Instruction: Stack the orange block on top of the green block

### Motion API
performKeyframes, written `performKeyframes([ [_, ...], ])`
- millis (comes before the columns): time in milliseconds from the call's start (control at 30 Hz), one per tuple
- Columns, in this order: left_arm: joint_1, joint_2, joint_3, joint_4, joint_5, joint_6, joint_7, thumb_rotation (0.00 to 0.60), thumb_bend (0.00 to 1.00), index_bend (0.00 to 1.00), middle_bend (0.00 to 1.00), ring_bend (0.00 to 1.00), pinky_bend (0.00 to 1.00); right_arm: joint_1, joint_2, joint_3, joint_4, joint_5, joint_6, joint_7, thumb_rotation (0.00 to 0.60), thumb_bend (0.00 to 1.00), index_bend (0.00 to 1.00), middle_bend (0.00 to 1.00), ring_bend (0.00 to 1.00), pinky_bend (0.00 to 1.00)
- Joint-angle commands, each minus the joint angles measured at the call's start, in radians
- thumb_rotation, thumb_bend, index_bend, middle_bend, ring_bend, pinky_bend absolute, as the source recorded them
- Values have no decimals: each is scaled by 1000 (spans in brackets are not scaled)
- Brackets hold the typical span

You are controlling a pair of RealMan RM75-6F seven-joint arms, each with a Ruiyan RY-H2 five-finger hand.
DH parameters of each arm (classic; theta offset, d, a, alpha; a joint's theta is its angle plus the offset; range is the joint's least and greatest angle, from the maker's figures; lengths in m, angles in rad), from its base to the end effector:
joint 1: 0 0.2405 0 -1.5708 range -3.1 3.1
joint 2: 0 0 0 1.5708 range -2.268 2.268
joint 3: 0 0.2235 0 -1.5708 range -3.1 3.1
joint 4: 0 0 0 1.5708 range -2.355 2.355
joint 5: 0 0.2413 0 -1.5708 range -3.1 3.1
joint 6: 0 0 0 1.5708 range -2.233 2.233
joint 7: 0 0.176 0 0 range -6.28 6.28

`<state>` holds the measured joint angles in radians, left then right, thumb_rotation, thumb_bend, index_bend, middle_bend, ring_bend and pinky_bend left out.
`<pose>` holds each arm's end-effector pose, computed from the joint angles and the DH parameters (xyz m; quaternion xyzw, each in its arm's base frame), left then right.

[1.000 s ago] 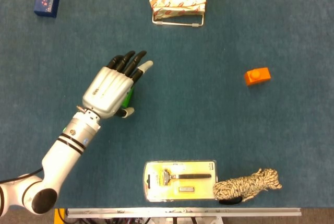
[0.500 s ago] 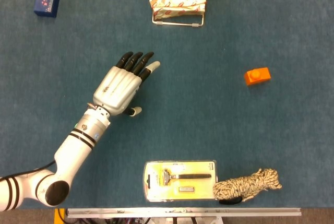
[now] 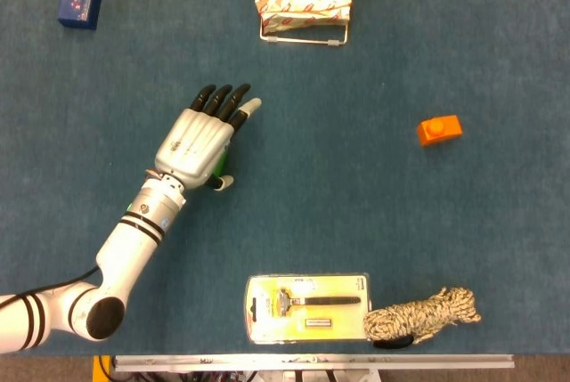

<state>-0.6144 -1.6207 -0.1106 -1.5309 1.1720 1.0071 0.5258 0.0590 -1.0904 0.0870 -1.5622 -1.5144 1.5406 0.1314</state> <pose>-0.1278 0.3019 -0.0894 -0.7728 -0.3563 -0.3267 0.4111 -0.3032 -0.2146 0.1451 0.5641 -0.3786 0.4301 0.5945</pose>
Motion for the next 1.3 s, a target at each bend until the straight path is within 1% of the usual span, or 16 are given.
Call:
performKeyframes([
  [33, 2, -1, 8, 12, 6, 11, 5, 600, 88, 84, 0, 0, 57, 0, 0, 1, 0, 2, -2, -1, 600, 254, 267, 315, 148, 343],
  [467, 30, 13, 43, 30, 44, 63, -19, 600, 88, 84, 0, 0, 57, 3, -1, 2, -2, 8, -11, -9, 600, 254, 267, 315, 148, 343],
  [633, 41, 26, 46, 44, 50, 76, -37, 600, 88, 84, 0, 0, 57, 2, -1, 2, -1, 8, -10, -6, 600, 254, 267, 315, 148, 343],
  [833, 55, 36, 41, 90, 45, 82, -78, 600, 88, 84, 0, 0, 57, 3, 3, -2, -2, 0, -14, 2, 600, 253, 267, 315, 148, 343],
  [1033, 72, 55, 44, 105, 54, 97, -101, 600, 88, 84, 0, 0, 57, 4, 3, 0, -3, 6, -18, -1, 600, 253, 267, 315, 148, 343],
  [1200, 75, 73, 40, 85, 47, 86, -116, 600, 88, 87, 0, 0, 59, 4, 2, 0, -4, 6, -19, -3, 600, 254, 267, 315, 148, 343],
  [1300, 66, 85, 38, 56, 39, 67, -105, 600, 88, 129, 0, 0, 59, 5, 2, 0, -4, 8, -22, -6, 600, 254, 267, 315, 148, 343],
])
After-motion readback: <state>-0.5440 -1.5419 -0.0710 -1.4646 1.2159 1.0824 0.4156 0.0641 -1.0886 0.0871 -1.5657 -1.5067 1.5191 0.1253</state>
